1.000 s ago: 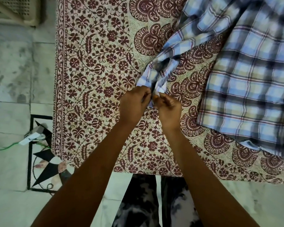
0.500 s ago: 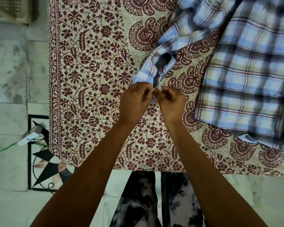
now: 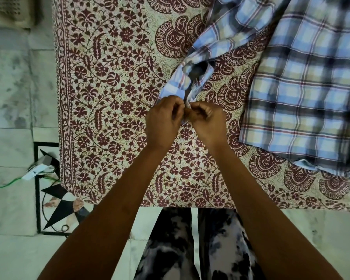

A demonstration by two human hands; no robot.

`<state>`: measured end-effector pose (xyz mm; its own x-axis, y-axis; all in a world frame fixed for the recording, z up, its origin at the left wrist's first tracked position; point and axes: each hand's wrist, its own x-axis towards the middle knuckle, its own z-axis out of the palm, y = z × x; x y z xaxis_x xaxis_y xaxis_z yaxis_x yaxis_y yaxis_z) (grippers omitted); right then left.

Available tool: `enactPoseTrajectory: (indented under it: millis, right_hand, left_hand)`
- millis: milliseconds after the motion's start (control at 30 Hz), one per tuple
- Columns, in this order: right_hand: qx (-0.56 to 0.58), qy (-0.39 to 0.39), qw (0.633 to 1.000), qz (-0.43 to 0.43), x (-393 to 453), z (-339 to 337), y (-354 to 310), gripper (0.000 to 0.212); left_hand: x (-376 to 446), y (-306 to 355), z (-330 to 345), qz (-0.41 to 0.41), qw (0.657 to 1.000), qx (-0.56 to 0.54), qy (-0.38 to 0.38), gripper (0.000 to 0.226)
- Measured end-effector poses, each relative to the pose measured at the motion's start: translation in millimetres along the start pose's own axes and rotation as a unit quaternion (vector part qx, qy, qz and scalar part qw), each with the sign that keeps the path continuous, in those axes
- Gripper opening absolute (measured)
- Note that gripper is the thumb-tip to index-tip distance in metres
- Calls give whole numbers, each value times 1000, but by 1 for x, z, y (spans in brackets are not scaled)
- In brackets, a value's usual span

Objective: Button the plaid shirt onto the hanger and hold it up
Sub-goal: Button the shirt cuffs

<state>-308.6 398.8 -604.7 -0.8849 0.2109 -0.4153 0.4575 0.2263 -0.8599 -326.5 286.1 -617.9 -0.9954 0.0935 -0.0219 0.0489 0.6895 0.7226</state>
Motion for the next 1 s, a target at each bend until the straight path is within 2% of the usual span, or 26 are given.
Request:
enactPoseTrajectory:
  millis: [133, 267, 367, 433, 533, 667, 700, 767, 867, 967, 1000]
  right_hand:
    - [32, -8, 999, 40, 3, 0, 6, 21]
    - [35, -44, 998, 4, 8, -5, 8, 14]
    - [36, -24, 999, 2, 10, -4, 9, 11]
    - [13, 0, 1000, -3, 9, -2, 10, 10]
    - [-76, 59, 994, -55, 5, 4, 16, 10]
    - [-162, 121, 973, -108, -5, 13, 25, 16]
    - [-166, 134, 970, -114, -7, 15, 26, 17]
    - [-161, 150, 968, -120, -8, 18, 25, 18]
    - [-127, 152, 975, -102, -4, 21, 23, 17]
    - [-24, 136, 990, -4, 6, 23, 20, 12]
    - [30, 125, 991, 35, 8, 23, 18, 10]
  left_hand:
    - [-1, -2, 1, -21, 1000, -6, -6, 33]
    - [-3, -1, -1, -36, 998, -46, -14, 21]
    - [-1, 3, -1, -91, 990, -109, -17, 15]
    - [1, 7, 0, -156, 975, -153, -24, 17]
    - [0, 16, 1, -267, 931, -244, -51, 17]
    - [4, 24, 4, -414, 832, -368, -31, 17]
    - [6, 24, 5, -433, 818, -378, -32, 18]
    - [8, 23, 9, -430, 825, -364, -33, 17]
    - [10, 17, 14, -389, 864, -320, -21, 11]
    - [12, 12, 17, -350, 897, -271, -19, 9]
    - [11, 10, 16, -310, 923, -225, -15, 10]
